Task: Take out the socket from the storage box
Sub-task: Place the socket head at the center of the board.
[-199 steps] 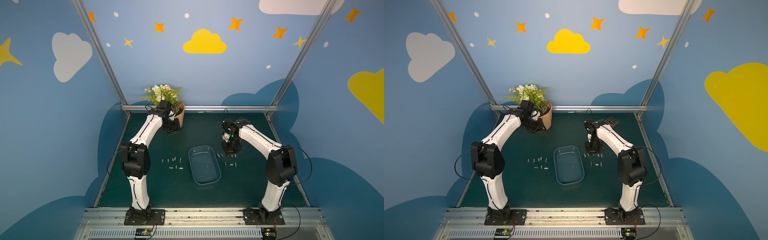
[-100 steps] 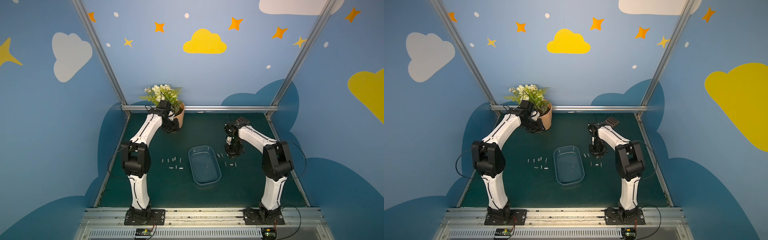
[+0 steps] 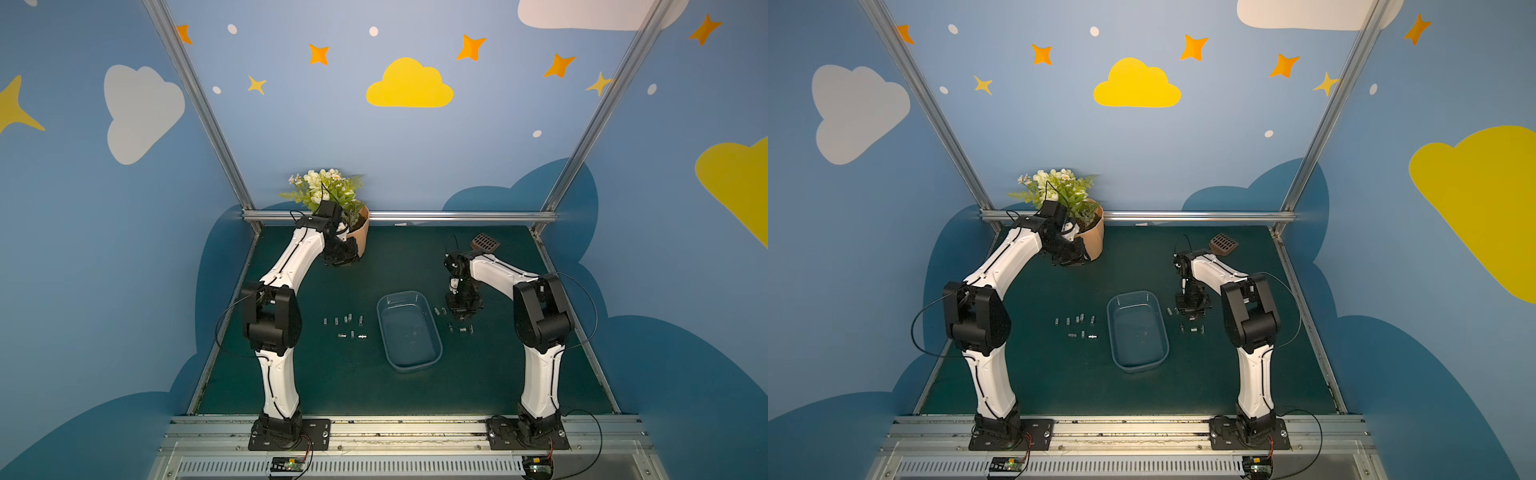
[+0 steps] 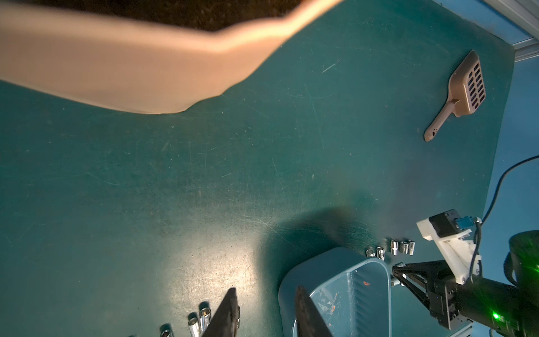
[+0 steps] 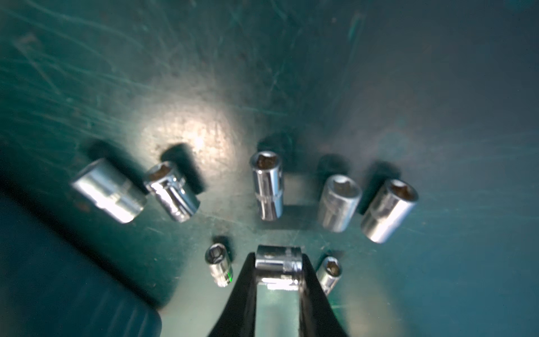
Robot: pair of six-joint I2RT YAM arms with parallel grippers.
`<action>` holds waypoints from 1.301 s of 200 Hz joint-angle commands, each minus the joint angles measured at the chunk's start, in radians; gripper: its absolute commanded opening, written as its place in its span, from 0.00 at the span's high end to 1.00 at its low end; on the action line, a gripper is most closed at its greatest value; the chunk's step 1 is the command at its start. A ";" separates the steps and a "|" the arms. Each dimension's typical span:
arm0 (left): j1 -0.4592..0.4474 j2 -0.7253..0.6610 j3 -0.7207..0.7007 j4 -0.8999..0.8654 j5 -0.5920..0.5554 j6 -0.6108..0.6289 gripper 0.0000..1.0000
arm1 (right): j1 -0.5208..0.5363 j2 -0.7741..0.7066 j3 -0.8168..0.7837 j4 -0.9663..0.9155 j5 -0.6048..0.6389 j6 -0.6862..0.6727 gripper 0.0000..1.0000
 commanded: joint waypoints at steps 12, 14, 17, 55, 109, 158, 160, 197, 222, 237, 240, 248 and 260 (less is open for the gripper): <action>0.005 -0.009 0.018 -0.024 -0.002 0.006 0.65 | 0.001 0.024 -0.022 0.014 -0.016 0.006 0.80; 0.005 -0.009 0.018 -0.024 -0.002 0.006 0.65 | 0.001 0.024 -0.022 0.014 -0.016 0.006 0.80; 0.006 -0.010 0.018 -0.024 -0.002 0.007 0.65 | 0.001 0.025 -0.024 0.015 -0.016 0.006 0.80; 0.005 -0.009 0.022 -0.024 0.000 0.005 0.65 | 0.001 0.029 -0.045 0.026 -0.022 0.006 0.79; 0.005 -0.012 0.013 -0.023 0.000 0.003 0.65 | 0.002 0.005 -0.060 0.029 -0.023 0.009 0.73; 0.005 -0.013 0.007 -0.015 0.004 -0.003 0.65 | 0.001 0.003 -0.033 0.007 -0.013 0.000 0.69; 0.005 -0.013 0.007 -0.016 0.004 -0.003 0.65 | 0.001 0.002 -0.032 0.006 -0.012 0.000 0.69; 0.005 -0.009 0.014 -0.011 0.006 -0.004 0.65 | 0.001 -0.009 -0.018 -0.013 0.006 -0.004 0.65; 0.005 -0.010 0.021 -0.010 0.005 -0.002 0.65 | 0.000 -0.023 -0.005 -0.030 0.017 -0.003 0.63; 0.005 -0.009 0.022 -0.010 0.005 -0.003 0.65 | 0.000 -0.032 0.004 -0.040 0.022 -0.005 0.63; 0.005 -0.010 0.021 -0.010 0.004 -0.003 0.65 | -0.001 -0.033 0.007 -0.042 0.023 -0.006 0.63; 0.005 -0.010 0.021 -0.008 0.004 -0.002 0.65 | -0.001 -0.038 0.011 -0.050 0.025 -0.006 0.63; 0.005 -0.007 0.022 -0.007 0.005 -0.002 0.65 | -0.001 -0.043 0.018 -0.057 0.028 -0.006 0.63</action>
